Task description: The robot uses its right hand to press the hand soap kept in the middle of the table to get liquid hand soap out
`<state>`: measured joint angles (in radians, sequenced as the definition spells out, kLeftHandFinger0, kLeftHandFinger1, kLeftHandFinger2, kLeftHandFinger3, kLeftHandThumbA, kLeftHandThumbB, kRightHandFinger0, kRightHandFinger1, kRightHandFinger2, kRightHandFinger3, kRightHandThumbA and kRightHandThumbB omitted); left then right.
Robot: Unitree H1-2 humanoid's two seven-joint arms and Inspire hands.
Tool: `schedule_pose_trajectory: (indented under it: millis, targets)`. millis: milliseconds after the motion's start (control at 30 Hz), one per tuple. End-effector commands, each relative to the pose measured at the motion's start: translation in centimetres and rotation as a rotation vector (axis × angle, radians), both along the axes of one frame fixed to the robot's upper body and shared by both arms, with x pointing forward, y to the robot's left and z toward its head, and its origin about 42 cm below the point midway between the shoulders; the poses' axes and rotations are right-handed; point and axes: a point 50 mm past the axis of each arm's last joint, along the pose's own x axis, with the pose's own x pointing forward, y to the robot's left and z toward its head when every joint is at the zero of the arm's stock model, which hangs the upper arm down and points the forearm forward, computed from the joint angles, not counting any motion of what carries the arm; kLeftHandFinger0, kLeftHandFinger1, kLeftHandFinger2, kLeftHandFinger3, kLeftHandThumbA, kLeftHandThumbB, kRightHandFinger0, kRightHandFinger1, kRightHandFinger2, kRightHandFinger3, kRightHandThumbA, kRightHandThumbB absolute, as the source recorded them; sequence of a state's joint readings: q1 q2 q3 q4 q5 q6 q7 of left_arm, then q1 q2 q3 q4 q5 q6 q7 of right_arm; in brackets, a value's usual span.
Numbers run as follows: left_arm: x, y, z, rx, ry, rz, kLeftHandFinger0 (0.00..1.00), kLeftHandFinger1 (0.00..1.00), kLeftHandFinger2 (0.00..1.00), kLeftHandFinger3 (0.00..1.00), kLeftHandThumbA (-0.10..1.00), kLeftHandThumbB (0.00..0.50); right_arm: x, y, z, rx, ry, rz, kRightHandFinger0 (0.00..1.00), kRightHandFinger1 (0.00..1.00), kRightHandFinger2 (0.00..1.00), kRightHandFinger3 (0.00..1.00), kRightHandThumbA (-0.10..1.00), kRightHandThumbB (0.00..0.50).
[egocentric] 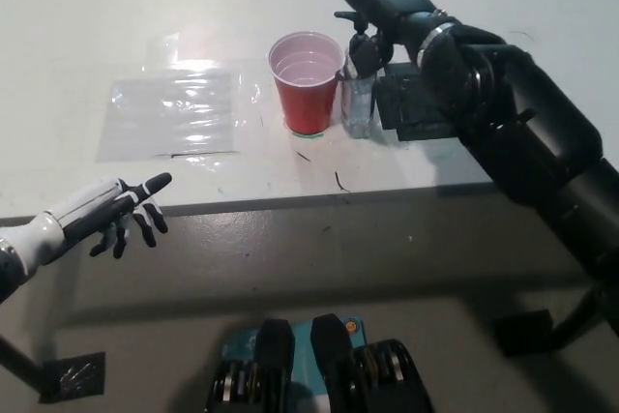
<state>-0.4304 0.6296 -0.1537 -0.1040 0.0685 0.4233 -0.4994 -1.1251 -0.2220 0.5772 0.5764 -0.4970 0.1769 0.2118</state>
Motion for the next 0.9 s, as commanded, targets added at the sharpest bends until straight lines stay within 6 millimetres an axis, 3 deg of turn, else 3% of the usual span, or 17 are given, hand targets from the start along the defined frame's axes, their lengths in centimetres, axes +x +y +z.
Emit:
schedule_pose_trajectory:
  millis: [0, 133, 233, 333, 500, 667, 867]
  targets:
    - [0.5, 0.7, 2.6, 0.05, -0.036, -0.012, 0.12, 0.21, 0.41, 0.67, 1.0, 0.188, -0.4, 1.4, 1.9, -0.053, -0.086, 0.061, 1.0, 1.0, 1.0, 1.0, 1.0, 0.294]
    - [0.6, 0.8, 2.7, 0.055, -0.035, -0.019, 0.13, 0.21, 0.41, 0.68, 1.0, 0.17, -0.6, 1.9, 1.6, -0.059, -0.085, 0.06, 1.0, 1.0, 1.0, 1.0, 1.0, 0.289]
    - [0.6, 0.8, 2.8, 0.046, -0.035, -0.012, 0.12, 0.2, 0.41, 0.67, 1.0, 0.185, -0.5, 2.0, 0.8, -0.056, -0.068, 0.057, 1.0, 1.0, 1.0, 1.0, 1.0, 0.3]
    - [0.6, 0.6, 3.0, 0.049, -0.039, -0.015, 0.12, 0.2, 0.39, 0.65, 1.0, 0.205, -0.5, 1.5, -0.8, -0.065, -0.03, 0.041, 1.0, 1.0, 1.0, 1.0, 1.0, 0.28]
    - [0.5, 0.7, 3.1, 0.052, -0.041, -0.016, 0.13, 0.19, 0.38, 0.67, 1.0, 0.199, 0.0, 0.1, -2.9, -0.077, 0.012, 0.006, 1.0, 1.0, 1.0, 1.0, 1.0, 0.301]
    - [0.6, 0.8, 3.3, 0.061, -0.052, -0.016, 0.16, 0.22, 0.4, 0.68, 1.0, 0.18, 0.5, -1.7, -3.6, -0.051, 0.033, -0.023, 1.0, 1.0, 1.0, 1.0, 1.0, 0.314]
    - [0.4, 0.9, 3.0, 0.039, -0.047, -0.004, 0.12, 0.2, 0.39, 0.65, 1.0, 0.189, 0.5, -2.1, -5.0, -0.05, 0.06, -0.026, 1.0, 1.0, 1.0, 1.0, 1.0, 0.338]
